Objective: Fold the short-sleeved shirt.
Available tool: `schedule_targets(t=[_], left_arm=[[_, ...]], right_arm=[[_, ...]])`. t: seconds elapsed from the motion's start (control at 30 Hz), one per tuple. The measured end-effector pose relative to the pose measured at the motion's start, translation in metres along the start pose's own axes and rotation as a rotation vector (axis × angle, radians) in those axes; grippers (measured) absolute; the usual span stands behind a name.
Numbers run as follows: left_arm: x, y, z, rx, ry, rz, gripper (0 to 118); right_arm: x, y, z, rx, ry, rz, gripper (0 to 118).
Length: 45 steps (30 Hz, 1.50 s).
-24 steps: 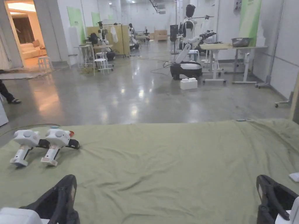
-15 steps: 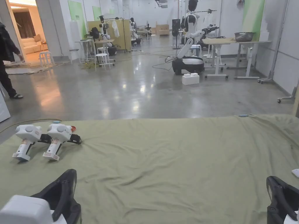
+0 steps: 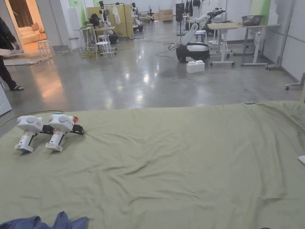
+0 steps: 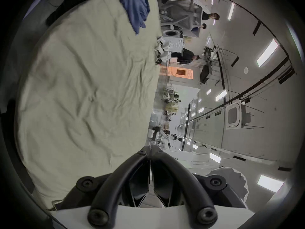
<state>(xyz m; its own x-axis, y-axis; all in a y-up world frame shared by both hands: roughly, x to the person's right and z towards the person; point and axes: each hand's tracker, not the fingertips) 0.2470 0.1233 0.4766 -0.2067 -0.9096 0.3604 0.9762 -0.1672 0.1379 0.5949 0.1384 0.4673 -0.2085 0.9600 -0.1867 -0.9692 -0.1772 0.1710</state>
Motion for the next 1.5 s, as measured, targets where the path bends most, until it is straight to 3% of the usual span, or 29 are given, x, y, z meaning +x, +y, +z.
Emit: schedule_targets(t=[0.03,0.13,0.27,0.33,0.4,0.43,0.5,0.63,1.03,1.17,1.3,1.37,1.4,1.5], left_arm=[[-0.004,0.0,0.003,0.001,0.002,0.043,0],[-0.054,-0.009,0.012,0.001,0.095,0.523,0],[-0.113,-0.047,0.023,0.071,0.225,1.266,0],[-0.115,-0.069,0.021,0.225,0.176,1.624,0],[-0.109,-0.082,0.019,0.318,0.096,1.856,0],[-0.107,-0.079,0.02,0.332,0.118,1.881,0],[-0.106,-0.079,0.023,0.335,0.139,1.843,0],[-0.111,-0.07,0.03,0.325,0.161,1.741,0],[-0.104,-0.076,0.035,0.292,0.163,1.703,0],[-0.089,-0.11,0.035,0.219,0.085,1.794,2],[-0.068,-0.149,0.024,-0.012,0.089,1.744,31],[-0.055,-0.175,0.012,-0.099,0.051,1.772,35],[-0.05,-0.188,0.004,-0.13,0.024,1.799,43],[-0.028,-0.22,-0.027,-0.205,-0.108,1.865,83]], right_arm=[[0.002,0.001,0.002,0.001,0.001,-0.05,0],[0.034,-0.003,0.003,-0.069,-0.103,-0.441,0],[0.075,-0.035,0.008,-0.119,-0.222,-1.182,0],[0.073,-0.049,0.007,-0.094,-0.205,-1.495,0],[0.066,-0.054,0.006,-0.09,-0.17,-1.706,0],[0.063,-0.056,0.007,-0.087,-0.157,-1.771,0],[0.064,-0.052,0.011,-0.083,-0.166,-1.794,0],[0.067,-0.049,0.013,-0.089,-0.18,-1.736,0],[0.063,-0.052,0.013,-0.099,-0.145,-1.772,0],[0.054,-0.049,0.012,-0.092,-0.095,-1.785,0],[0.042,-0.041,0.007,-0.111,-0.031,-1.771,0],[0.036,-0.037,0.003,-0.126,0.011,-1.767,0],[0.033,-0.036,0.001,-0.133,0.032,-1.766,0],[0.025,-0.032,-0.004,-0.164,0.072,-1.77,0]])
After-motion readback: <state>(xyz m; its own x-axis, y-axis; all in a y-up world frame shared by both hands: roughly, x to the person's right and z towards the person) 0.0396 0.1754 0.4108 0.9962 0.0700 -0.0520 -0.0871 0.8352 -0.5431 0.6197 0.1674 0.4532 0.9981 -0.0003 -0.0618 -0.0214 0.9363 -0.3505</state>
